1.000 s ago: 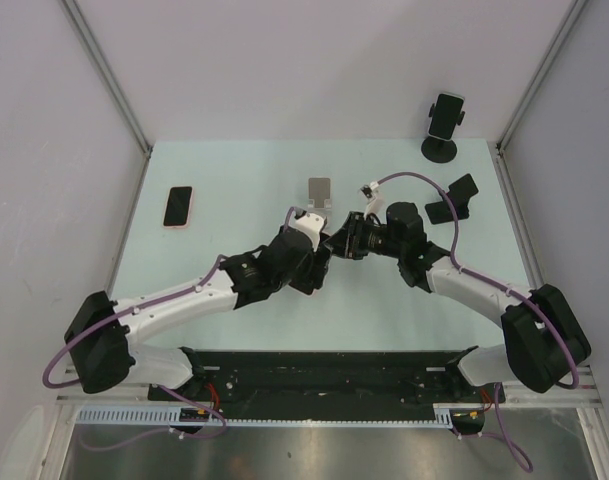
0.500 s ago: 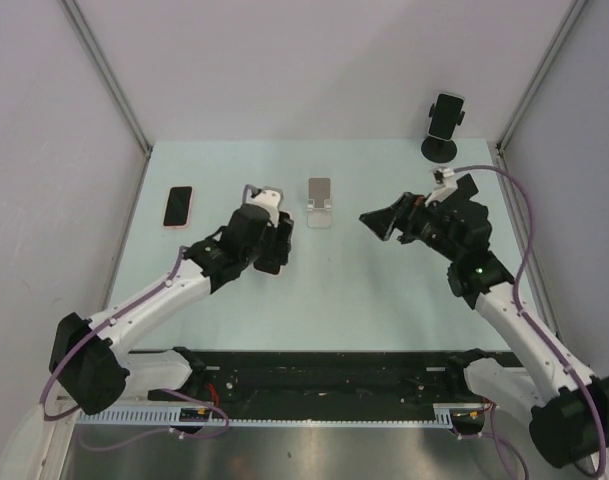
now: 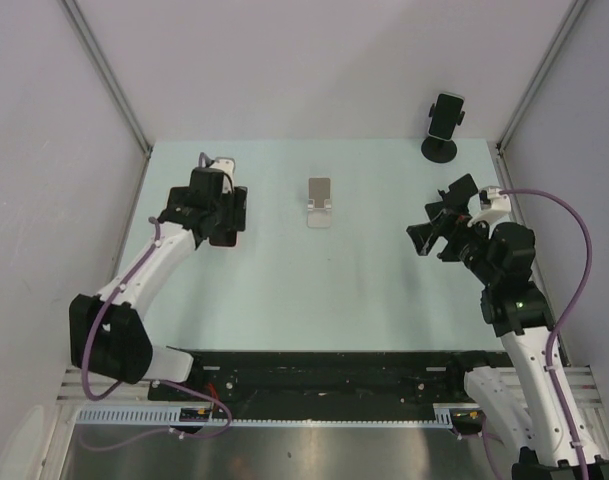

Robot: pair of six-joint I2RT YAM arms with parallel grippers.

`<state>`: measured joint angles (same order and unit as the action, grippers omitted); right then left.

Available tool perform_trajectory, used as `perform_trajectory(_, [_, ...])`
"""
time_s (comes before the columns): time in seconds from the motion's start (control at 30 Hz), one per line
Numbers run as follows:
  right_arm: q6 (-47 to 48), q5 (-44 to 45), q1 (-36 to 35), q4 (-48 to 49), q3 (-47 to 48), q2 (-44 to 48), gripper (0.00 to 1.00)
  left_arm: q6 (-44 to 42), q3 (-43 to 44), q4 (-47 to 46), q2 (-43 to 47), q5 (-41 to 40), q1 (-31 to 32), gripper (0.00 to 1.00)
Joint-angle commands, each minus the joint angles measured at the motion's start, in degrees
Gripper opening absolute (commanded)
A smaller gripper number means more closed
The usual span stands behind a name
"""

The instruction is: Remove the phone from the phone stand

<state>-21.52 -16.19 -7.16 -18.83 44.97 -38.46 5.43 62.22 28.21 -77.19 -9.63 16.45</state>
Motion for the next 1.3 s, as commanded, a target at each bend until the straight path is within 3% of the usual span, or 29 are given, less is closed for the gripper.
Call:
perform_trajectory(0.0, [8.1, 5.8, 0.0, -7.9, 5.7, 1.6, 1.0, -4.6, 7.1, -1.6, -6.1, 0.3, -5.4, 0.15])
perform_trajectory(0.13, [15.3, 9.9, -0.6, -12.2, 8.8, 2.4, 1.0, -5.3, 13.0, -1.6, -12.1, 0.6, -8.7, 0.14])
perform_trajectory(0.27, [19.3, 21.6, -5.3, -13.4, 9.1, 3.3, 1.0, -8.6, 17.3, -1.6, -18.9, 0.5, -10.6, 0.15])
perform_trajectory(0.63, [22.9, 39.0, -12.5, -2.5, -3.7, 11.8, 1.0, -10.1, 26.8, -1.6, -34.0, 2.1, -14.9, 0.24])
perform_trajectory(0.8, [22.7, 39.9, -10.6, 1.6, -8.7, 17.2, 1.0, -11.5, 29.8, -1.6, -38.3, 0.7, -15.0, 0.27])
perform_trajectory(1.27, [22.0, 36.4, -8.7, 2.8, -10.0, 18.0, 1.0, -12.3, 31.5, -1.4, -44.1, 0.4, -16.3, 0.4])
